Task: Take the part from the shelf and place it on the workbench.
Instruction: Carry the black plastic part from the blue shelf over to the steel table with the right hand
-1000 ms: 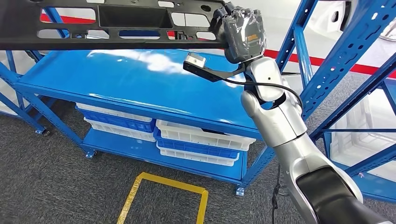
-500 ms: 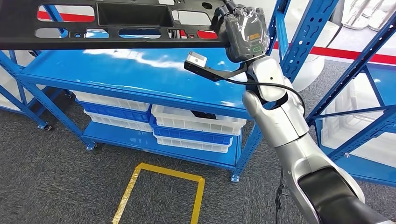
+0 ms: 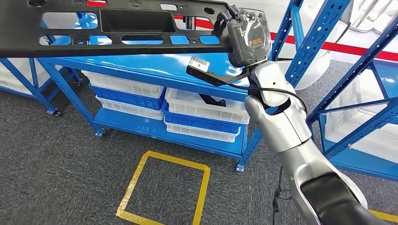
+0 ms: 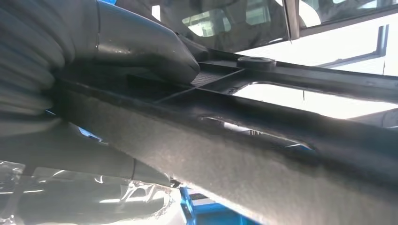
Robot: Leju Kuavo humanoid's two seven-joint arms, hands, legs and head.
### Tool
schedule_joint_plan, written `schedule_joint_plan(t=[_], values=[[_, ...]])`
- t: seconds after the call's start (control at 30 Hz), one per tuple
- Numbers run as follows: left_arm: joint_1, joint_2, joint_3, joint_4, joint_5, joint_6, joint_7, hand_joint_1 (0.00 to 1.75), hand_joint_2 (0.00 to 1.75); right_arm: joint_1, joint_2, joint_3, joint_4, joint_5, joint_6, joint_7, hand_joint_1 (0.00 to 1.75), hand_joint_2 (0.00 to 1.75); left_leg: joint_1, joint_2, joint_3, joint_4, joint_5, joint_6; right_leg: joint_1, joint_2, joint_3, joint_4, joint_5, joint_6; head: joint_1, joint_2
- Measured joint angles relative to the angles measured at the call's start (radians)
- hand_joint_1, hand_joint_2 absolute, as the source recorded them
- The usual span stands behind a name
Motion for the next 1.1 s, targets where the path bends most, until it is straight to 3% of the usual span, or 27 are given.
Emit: schedule_joint_plan(t=[0.03,0.07,0.1,0.17,0.23,0.3,0.33,0.37,0.4,0.43,0.47,0.53,0.57,0.6,0.63,0.7,0.77,0.8,0.83,0.9,0.93,1.0,1.07,1.1], values=[[0.000,0.000,0.001,0.000,0.000,0.000,0.000,0.00,1.75,0.001,-0.001,0.000,0.000,0.000,0.000,0.000,1.75,1.75,-0.003,0.001,-0.015,0.000,0.012,0.004,0.001,0.001,-0.014,0.066,-0.034,-0.002,0.001,0.000],[0.000,0.001,0.002,0.000,0.000,0.000,0.000,0.00,1.75,0.003,-0.002,0.000,0.000,-0.001,0.000,0.000,1.75,1.75,-0.005,0.001,-0.029,0.001,0.023,0.005,0.003,0.002,-0.017,0.114,-0.052,0.001,0.001,0.000],[0.001,0.001,0.002,0.000,0.000,0.000,0.000,0.00,1.75,0.005,-0.003,0.000,0.000,-0.002,0.000,0.000,1.75,1.75,-0.008,0.001,-0.044,0.001,0.035,0.005,0.006,0.003,-0.006,0.134,-0.052,0.006,0.001,0.000],[0.001,0.001,0.004,0.000,0.000,0.000,-0.001,0.00,1.75,0.006,-0.005,0.000,-0.001,-0.004,0.000,0.000,1.75,1.75,-0.013,0.001,-0.071,0.002,0.058,0.004,0.015,0.003,0.073,0.063,-0.019,0.013,0.001,0.000],[0.001,-0.001,0.006,0.000,0.002,0.000,-0.004,0.00,1.75,0.006,-0.005,0.000,-0.008,-0.008,0.000,0.000,1.75,1.75,-0.016,0.001,-0.090,0.001,0.081,0.000,0.030,0.002,0.185,-0.090,-0.014,-0.001,0.000,0.000],[0.002,-0.004,0.009,0.000,0.005,0.000,-0.007,0.00,1.75,0.006,-0.006,-0.001,-0.018,-0.013,0.001,-0.003,1.75,1.75,-0.015,0.002,-0.096,-0.004,0.102,-0.010,0.043,0.002,0.236,-0.180,-0.026,-0.019,0.000,0.000],[0.003,-0.005,0.011,0.000,0.006,0.000,-0.008,0.00,1.75,0.006,-0.006,-0.002,-0.022,-0.018,0.003,-0.005,1.75,1.75,-0.014,0.002,-0.097,-0.009,0.113,-0.016,0.045,0.002,0.235,-0.192,-0.021,-0.025,0.000,0.000],[0.004,-0.005,0.013,0.000,0.007,0.000,-0.009,0.00,1.75,0.006,-0.007,-0.002,-0.024,-0.023,0.006,-0.007,1.75,1.75,-0.012,0.002,-0.099,-0.013,0.119,-0.022,0.036,0.002,0.230,-0.196,-0.009,-0.031,0.000,0.000],[0.005,-0.004,0.016,0.000,0.008,0.001,-0.010,0.00,1.75,0.004,-0.006,-0.001,-0.025,-0.028,0.010,-0.010,1.75,1.75,-0.010,0.001,-0.103,-0.009,0.107,-0.028,0.029,0.002,0.226,-0.202,0.005,-0.038,0.000,0.000],[0.006,-0.003,0.018,0.000,0.009,0.002,-0.011,0.00,1.75,0.002,-0.005,0.000,-0.027,-0.034,0.015,-0.013,1.75,1.75,-0.008,-0.001,-0.111,0.011,0.076,-0.035,0.021,0.001,0.221,-0.207,0.020,-0.047,-0.001,0.000],[0.006,-0.002,0.020,0.000,0.010,0.002,-0.012,0.00,1.75,-0.001,-0.003,0.000,-0.027,-0.038,0.019,-0.015,1.75,1.75,-0.005,-0.002,-0.123,0.052,0.027,-0.042,0.013,-0.001,0.214,-0.210,0.034,-0.053,-0.002,0.000],[0.008,0.001,0.023,0.000,0.011,0.002,-0.014,0.00,1.75,-0.005,0.002,0.003,-0.027,-0.047,0.028,-0.021,1.75,1.75,0.003,-0.004,-0.151,0.181,-0.074,-0.059,0.013,-0.002,0.189,-0.209,0.058,-0.057,-0.003,0.000],[0.008,0.002,0.024,0.000,0.011,0.003,-0.014,0.00,1.75,-0.006,0.004,0.004,-0.027,-0.050,0.031,-0.022,1.75,1.75,0.010,-0.003,-0.159,0.241,-0.095,-0.068,0.012,-0.003,0.176,-0.208,0.068,-0.053,-0.003,0.000],[0.008,0.003,0.026,0.000,0.011,0.003,-0.015,0.00,1.75,-0.007,0.006,0.006,-0.027,-0.054,0.034,-0.024,1.75,1.75,0.018,-0.003,-0.156,0.278,-0.093,-0.077,0.009,-0.004,0.162,-0.206,0.078,-0.047,-0.003,0.000],[0.008,0.004,0.028,0.000,0.011,0.003,-0.015,0.00,1.75,-0.007,0.008,0.007,-0.027,-0.058,0.036,-0.025,1.75,1.75,0.028,-0.002,-0.138,0.283,-0.074,-0.087,0.005,-0.006,0.148,-0.202,0.086,-0.041,-0.003,0.000],[0.008,0.002,0.031,0.000,0.011,0.003,-0.017,0.00,1.75,-0.012,0.011,0.010,-0.027,-0.063,0.038,-0.025,1.75,1.75,0.050,0.001,-0.052,0.193,-0.038,-0.113,-0.003,-0.008,0.117,-0.182,0.097,-0.028,-0.004,0.000],[0.006,0.000,0.034,0.000,0.011,0.003,-0.018,0.00,1.75,-0.021,0.014,0.012,-0.027,-0.066,0.039,-0.026,1.75,1.75,0.057,-0.004,0.022,0.084,-0.048,-0.125,-0.003,-0.008,0.085,-0.156,0.105,-0.013,-0.005,0.000],[0.006,0.000,0.036,0.000,0.011,0.003,-0.018,0.00,1.75,-0.023,0.016,0.013,-0.027,-0.066,0.040,-0.026,1.75,1.75,0.052,-0.007,0.032,0.057,-0.059,-0.121,-0.001,-0.008,0.073,-0.149,0.111,-0.002,-0.004,0.000],[0.006,0.001,0.037,0.000,0.010,0.003,-0.018,0.00,1.75,-0.021,0.016,0.013,-0.027,-0.067,0.041,-0.026,1.75,1.75,0.043,-0.012,0.029,0.048,-0.060,-0.109,-0.001,-0.007,0.065,-0.148,0.119,0.011,-0.003,0.000],[0.008,0.003,0.037,0.000,0.007,0.003,-0.018,0.00,1.75,-0.009,0.015,0.014,-0.026,-0.064,0.044,-0.024,1.75,1.75,0.031,-0.011,0.014,0.041,-0.043,-0.076,-0.007,-0.008,0.051,-0.148,0.120,0.028,-0.001,0.000],[0.008,0.005,0.038,0.000,0.005,0.003,-0.018,0.00,1.75,-0.002,0.015,0.014,-0.026,-0.060,0.045,-0.021,1.75,1.75,0.027,-0.010,0.006,0.037,-0.032,-0.057,-0.008,-0.008,0.039,-0.130,0.099,0.027,-0.001,0.000],[0.007,0.007,0.038,0.000,0.000,0.003,-0.017,0.00,1.75,0.006,0.014,0.014,-0.026,-0.050,0.047,-0.014,1.75,1.75,0.021,-0.007,-0.017,0.032,-0.010,-0.026,-0.009,-0.005,0.003,-0.033,0.020,0.012,0.000,0.000],[0.007,0.006,0.038,0.000,-0.005,0.003,-0.014,0.00,1.75,0.013,0.014,0.013,-0.026,-0.039,0.050,-0.008,1.75,1.75,0.013,-0.004,-0.041,0.032,0.009,-0.012,-0.002,0.001,-0.025,0.098,-0.046,0.006,0.002,0.000],[0.007,0.005,0.038,0.000,-0.007,0.003,-0.013,0.00,1.75,0.018,0.014,0.013,-0.026,-0.033,0.053,-0.005,1.75,1.75,0.008,-0.003,-0.052,0.032,0.019,-0.010,0.002,0.003,-0.022,0.136,-0.057,0.007,0.002,0.000]])
